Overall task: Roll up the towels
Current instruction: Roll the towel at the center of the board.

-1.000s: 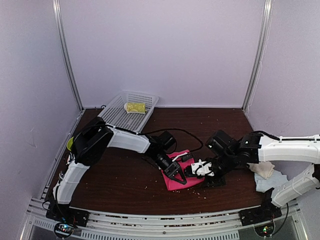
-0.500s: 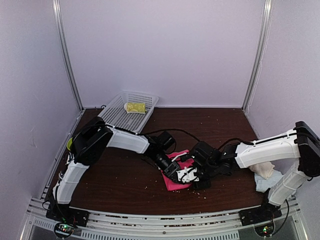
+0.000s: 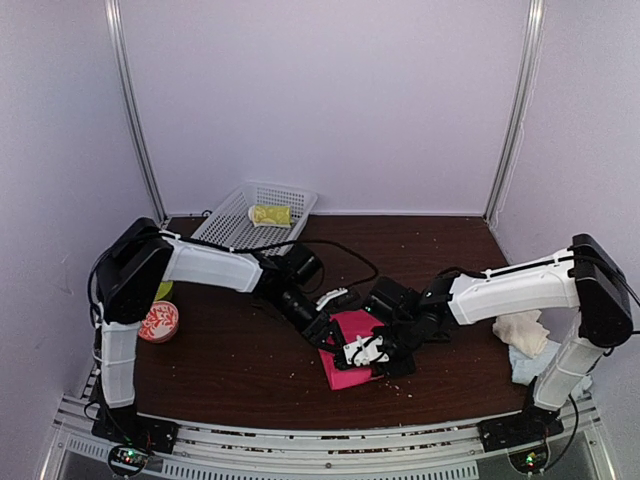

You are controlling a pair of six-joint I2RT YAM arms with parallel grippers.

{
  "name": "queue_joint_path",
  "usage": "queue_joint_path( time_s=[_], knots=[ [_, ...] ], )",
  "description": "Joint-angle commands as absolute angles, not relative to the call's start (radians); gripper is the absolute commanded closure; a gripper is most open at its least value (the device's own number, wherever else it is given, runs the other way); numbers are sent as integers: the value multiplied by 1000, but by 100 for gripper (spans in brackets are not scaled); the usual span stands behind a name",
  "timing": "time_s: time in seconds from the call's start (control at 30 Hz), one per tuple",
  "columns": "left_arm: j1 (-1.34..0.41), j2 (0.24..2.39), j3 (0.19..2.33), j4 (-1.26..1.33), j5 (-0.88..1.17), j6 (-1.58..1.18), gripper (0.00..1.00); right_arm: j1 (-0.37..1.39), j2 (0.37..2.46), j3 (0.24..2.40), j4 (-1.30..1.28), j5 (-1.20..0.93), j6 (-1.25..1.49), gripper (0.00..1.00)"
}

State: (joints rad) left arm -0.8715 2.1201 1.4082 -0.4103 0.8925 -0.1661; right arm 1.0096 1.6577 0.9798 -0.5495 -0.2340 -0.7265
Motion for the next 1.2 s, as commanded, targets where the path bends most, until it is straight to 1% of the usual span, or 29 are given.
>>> queue_joint_path(
  time_s=[0.0, 0.07, 0.17, 0.27, 0.37, 0.47, 0.57, 0.7, 0.83, 0.97, 1.17],
  knots=[
    [-835, 1930, 1305, -364, 660, -130, 37, 1017, 1719, 1054, -865, -471, -692, 96],
    [-835, 1835, 1245, -312, 543, -131, 37, 1012, 1769, 1105, -932, -521, -677, 96],
    [-836, 1662, 1139, -206, 374, -133, 40, 982, 1832, 1161, -975, -586, -665, 97],
    [-859, 1478, 1021, -86, 226, -114, 40, 938, 1921, 1257, -1040, -622, -674, 97],
    [-957, 1333, 931, -21, 77, -19, 38, 884, 2024, 1377, -1125, -654, -695, 97],
    [-1084, 1271, 898, -11, 0, 85, 36, 834, 2138, 1478, -1217, -683, -731, 97],
    [-1210, 1331, 946, -67, -62, 155, 35, 796, 2247, 1554, -1287, -719, -783, 97],
    [-1304, 1493, 1051, -186, -96, 209, 34, 766, 2351, 1629, -1337, -742, -804, 96],
    [-1340, 1675, 1160, -285, -113, 240, 33, 754, 2405, 1672, -1350, -739, -790, 96],
    [-1367, 1818, 1244, -323, -164, 250, 33, 752, 2411, 1675, -1339, -737, -779, 95],
    [-1371, 1947, 1302, -321, -222, 260, 40, 752, 2413, 1675, -1336, -746, -781, 94]
  ],
)
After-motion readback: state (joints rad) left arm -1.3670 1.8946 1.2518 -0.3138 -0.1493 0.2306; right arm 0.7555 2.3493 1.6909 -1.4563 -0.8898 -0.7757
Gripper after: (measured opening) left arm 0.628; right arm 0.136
